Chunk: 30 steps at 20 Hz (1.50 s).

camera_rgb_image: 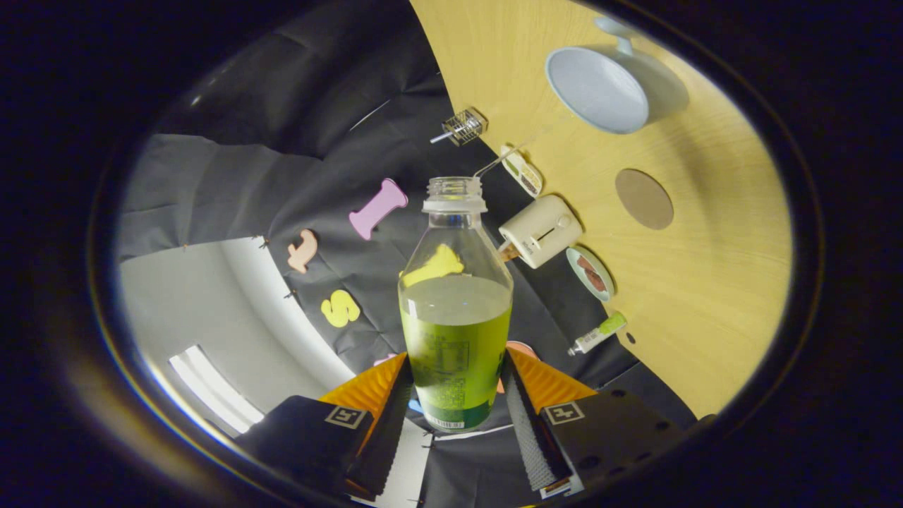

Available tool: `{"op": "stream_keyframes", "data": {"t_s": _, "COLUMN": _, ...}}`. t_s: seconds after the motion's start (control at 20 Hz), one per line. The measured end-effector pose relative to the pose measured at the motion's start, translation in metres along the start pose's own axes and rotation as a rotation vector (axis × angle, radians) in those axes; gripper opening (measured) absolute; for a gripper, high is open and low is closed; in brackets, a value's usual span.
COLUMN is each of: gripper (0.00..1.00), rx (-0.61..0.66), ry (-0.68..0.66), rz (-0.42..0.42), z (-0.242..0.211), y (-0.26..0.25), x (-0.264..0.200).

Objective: Take the bottle from table, then pour the juice into the cup, finally place the bottle on the coaster

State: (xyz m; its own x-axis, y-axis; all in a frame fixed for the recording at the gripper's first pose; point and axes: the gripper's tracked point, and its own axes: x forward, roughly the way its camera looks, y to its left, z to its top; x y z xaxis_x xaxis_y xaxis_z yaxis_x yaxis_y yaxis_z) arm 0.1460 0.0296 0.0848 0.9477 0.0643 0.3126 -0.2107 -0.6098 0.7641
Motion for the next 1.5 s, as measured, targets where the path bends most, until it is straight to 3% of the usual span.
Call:
{"op": "stream_keyframes", "data": {"t_s": 0.8, "gripper": 0.76, "rx": 0.058, "ry": -0.027, "rz": 0.029, "z": 0.003, "y": 0.027, "x": 0.0}}
{"op": "stream_keyframes", "data": {"t_s": 1.5, "gripper": 0.76, "rx": 0.052, "ry": -0.024, "rz": 0.02, "z": 0.001, "y": 0.02, "x": 0.004}}
